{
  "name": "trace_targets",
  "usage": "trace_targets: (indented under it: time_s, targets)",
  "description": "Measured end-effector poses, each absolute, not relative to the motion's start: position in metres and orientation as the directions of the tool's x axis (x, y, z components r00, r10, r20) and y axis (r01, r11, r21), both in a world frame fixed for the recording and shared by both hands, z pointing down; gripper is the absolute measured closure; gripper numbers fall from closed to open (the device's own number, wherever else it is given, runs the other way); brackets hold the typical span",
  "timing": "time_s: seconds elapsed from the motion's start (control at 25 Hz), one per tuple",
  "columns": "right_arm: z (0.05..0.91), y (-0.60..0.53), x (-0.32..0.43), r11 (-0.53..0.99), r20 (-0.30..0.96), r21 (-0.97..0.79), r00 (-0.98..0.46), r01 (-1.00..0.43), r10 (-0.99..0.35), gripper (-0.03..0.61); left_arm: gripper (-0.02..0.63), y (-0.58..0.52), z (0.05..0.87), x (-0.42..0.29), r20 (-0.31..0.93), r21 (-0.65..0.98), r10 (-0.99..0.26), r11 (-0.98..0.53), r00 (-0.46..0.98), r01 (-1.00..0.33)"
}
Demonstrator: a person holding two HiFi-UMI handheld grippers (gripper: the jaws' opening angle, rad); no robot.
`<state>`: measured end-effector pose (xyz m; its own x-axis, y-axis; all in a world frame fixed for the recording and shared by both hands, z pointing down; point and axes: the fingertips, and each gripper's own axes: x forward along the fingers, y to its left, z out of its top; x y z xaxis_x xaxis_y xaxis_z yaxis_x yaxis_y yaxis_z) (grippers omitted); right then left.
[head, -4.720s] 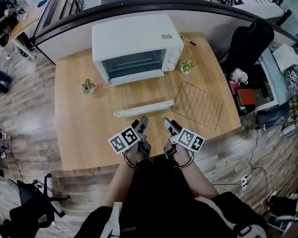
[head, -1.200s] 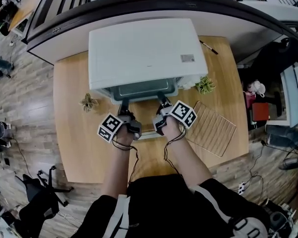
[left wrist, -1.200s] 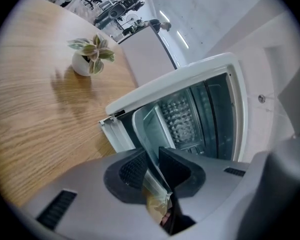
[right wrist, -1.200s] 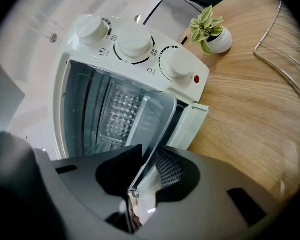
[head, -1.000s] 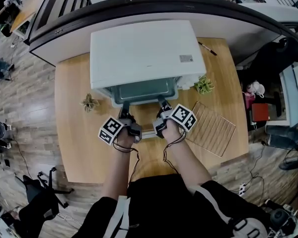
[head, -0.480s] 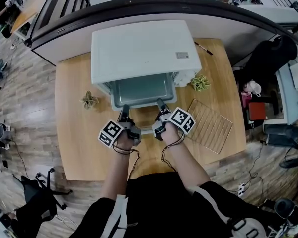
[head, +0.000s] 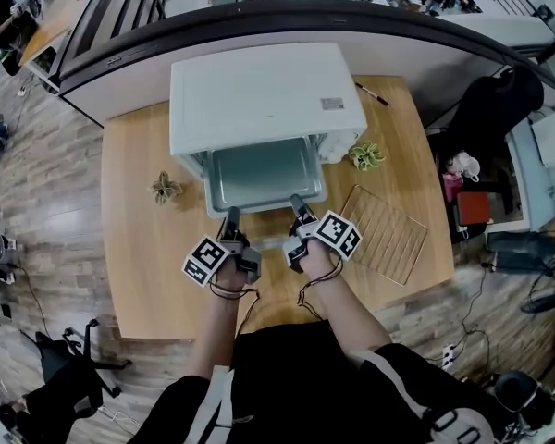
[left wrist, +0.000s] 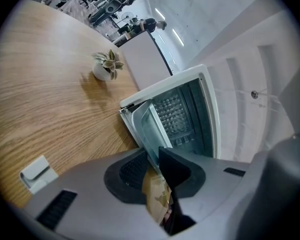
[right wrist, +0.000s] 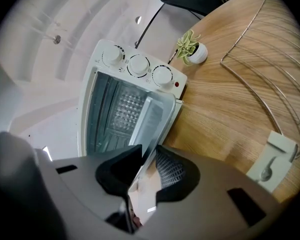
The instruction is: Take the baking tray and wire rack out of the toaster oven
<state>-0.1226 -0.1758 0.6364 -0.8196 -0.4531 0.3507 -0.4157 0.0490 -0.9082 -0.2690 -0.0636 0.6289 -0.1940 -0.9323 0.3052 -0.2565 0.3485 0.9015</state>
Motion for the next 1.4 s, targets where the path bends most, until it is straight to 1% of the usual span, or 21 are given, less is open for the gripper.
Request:
trace_targets:
  time_s: [0.32, 0.76, 1.0, 1.12, 1.4]
  targets:
    - [0.632, -0.151, -0.101, 0.037, 0.346, -0.911, -0.809, -0.411, -0.475, 0.485, 0.532, -0.036, 0.625, -0.245, 0.309, 0.901, -0.937, 0.344, -0.166, -0.263]
    - [0.627, -0.119, -0.085, 0.052, 0.328, -0.913, -0.806, -0.404, -0.493, 0.48, 0.535, -0.012, 0.611, -0.233, 0.29, 0.888, -0.951, 0.31, -0.109, -0.339]
    - [0.612, -0.099, -0.07, 0.073, 0.302, -0.916, -0.797, -0.395, -0.524, 0.479, 0.535, 0.004, 0.599, -0.22, 0.26, 0.886, -0.962, 0.271, -0.082, -0.376]
    - [0.601, -0.092, -0.052, 0.084, 0.287, -0.914, -0.778, -0.398, -0.559, 0.478, 0.535, 0.007, 0.59, -0.206, 0.24, 0.892, -0.97, 0.237, -0.041, -0.385]
    - [0.586, -0.076, 0.021, 0.049, 0.285, -0.902, -0.677, -0.429, -0.678, 0.476, 0.535, -0.006, 0.583, -0.145, 0.22, 0.904, -0.967, 0.151, 0.131, -0.401]
